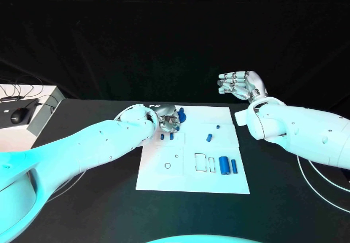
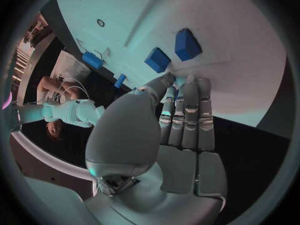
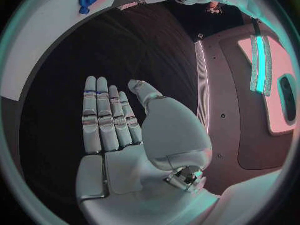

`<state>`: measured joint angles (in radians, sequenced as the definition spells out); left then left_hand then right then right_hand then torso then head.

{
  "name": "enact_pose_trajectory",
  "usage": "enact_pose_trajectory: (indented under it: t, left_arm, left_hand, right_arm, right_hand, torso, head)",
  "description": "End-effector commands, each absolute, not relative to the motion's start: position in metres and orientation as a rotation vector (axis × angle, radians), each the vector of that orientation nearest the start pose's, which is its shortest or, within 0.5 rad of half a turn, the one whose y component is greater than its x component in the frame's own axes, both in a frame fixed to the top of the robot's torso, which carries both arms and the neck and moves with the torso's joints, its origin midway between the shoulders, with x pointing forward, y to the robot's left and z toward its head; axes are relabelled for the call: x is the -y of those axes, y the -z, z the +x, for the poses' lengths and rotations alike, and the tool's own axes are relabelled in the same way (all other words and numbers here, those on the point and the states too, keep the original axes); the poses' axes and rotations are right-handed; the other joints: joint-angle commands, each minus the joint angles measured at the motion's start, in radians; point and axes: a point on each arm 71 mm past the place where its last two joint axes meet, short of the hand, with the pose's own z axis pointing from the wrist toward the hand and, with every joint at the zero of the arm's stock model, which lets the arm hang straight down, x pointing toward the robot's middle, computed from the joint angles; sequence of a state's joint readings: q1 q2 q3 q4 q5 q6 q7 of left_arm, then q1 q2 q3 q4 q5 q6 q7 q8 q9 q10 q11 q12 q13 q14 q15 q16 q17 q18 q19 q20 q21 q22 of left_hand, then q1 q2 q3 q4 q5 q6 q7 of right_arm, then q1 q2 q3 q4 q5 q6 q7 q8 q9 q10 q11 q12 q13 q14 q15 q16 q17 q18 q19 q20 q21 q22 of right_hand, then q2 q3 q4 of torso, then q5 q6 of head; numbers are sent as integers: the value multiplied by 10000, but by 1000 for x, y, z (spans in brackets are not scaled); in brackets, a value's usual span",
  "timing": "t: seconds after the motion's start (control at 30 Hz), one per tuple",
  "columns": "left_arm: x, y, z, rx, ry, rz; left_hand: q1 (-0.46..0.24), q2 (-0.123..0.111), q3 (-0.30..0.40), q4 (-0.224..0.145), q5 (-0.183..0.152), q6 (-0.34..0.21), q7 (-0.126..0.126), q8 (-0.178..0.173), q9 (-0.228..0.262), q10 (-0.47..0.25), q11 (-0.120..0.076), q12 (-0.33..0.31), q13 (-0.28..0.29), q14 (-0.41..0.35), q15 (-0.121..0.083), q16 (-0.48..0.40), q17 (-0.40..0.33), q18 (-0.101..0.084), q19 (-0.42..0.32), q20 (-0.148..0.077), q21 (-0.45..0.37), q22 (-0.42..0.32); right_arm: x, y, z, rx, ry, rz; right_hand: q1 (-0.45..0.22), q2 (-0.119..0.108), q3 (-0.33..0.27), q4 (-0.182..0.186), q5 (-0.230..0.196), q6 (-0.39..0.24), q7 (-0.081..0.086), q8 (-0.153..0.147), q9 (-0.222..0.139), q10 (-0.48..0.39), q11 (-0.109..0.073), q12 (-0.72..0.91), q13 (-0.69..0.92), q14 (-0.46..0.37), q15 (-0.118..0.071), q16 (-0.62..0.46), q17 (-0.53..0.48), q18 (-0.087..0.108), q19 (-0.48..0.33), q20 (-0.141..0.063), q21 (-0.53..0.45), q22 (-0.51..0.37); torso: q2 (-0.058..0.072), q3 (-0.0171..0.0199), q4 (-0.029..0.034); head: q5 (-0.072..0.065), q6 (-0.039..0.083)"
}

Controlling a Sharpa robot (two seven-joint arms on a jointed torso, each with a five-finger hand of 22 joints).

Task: Assemble the parts on the task board

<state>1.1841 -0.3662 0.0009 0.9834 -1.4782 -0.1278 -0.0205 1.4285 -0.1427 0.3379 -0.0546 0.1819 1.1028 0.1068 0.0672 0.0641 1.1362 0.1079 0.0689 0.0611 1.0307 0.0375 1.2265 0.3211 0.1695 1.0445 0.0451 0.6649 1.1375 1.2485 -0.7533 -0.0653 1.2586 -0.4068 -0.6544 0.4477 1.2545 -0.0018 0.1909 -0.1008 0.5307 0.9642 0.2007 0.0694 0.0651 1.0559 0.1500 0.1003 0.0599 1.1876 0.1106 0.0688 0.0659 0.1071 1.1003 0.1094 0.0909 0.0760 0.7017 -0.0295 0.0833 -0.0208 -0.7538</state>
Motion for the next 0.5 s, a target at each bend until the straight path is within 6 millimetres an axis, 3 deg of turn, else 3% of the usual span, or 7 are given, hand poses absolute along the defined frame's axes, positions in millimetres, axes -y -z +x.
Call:
enact_pose_trajectory:
  t: [0.03, 0.3, 0.5]
  left_arm:
    - [-92, 220, 557, -18137, 6694, 2640]
    - [-89, 221, 555, -18329, 6720, 2640]
    - [-88, 221, 555, -18375, 6762, 2604]
  left_hand:
    - [-88, 3, 54, 1, -3, -65, 41, -57, -11, -56, 19, -31, -11, -1, -5, -55, -77, 63, -41, 4, 5, 26]
    - [-93, 27, 94, -5, -1, -79, 43, -56, -10, -57, 23, -32, -8, -12, -5, -23, -136, 69, -37, 5, -6, 68]
    - [-91, 43, 140, -18, -8, -179, 46, -52, -12, 16, -2, -28, -10, 27, -20, 78, -139, 77, -9, -2, 37, 139]
  right_arm:
    - [254, 157, 540, -11613, -10656, 6665]
    - [253, 158, 540, -11672, -10705, 6647]
    - [251, 158, 540, -11719, -10769, 6597]
  right_hand:
    - [-12, -103, 138, -23, 70, 35, 58, -21, 1, 61, 15, -56, -7, -3, 19, -58, -13, -94, 17, -10, 62, -22]
    - [3, -89, 171, -52, 90, 25, 63, -17, 3, 37, 23, -62, -7, -31, 27, -58, -13, -93, -10, -4, 63, -27]
    - [8, -98, 284, -130, 366, 33, 65, -16, 3, 28, 27, -71, -7, -45, 27, -58, -14, -87, -32, -7, 77, -23]
  torso:
    - [2, 7, -6]
    - [3, 7, -2]
    - [4, 17, -18]
  head:
    - [14, 4]
    - [5, 1]
    - [-2, 1]
